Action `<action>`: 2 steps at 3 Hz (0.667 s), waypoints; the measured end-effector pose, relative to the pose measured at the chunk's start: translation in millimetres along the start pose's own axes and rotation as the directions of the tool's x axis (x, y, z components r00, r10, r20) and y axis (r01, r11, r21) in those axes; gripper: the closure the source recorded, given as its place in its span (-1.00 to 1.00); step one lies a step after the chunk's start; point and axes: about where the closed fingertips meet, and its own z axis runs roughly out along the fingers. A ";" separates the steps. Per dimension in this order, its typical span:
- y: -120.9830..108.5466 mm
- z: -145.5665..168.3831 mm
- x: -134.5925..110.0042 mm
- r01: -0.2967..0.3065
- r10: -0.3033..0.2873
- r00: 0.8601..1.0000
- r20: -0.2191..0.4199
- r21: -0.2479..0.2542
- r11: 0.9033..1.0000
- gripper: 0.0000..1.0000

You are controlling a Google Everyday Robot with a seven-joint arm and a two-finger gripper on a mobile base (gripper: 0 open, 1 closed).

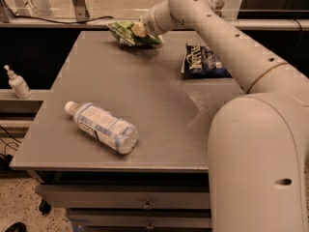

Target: Pick green jalapeno chip bag

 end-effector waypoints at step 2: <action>28.2 -83.2 -41.8 0.054 -0.051 0.995 0.087 -0.026 0.998 1.00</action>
Offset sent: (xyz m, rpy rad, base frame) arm -0.1242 -0.0255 0.1266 0.0744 -0.1185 0.1206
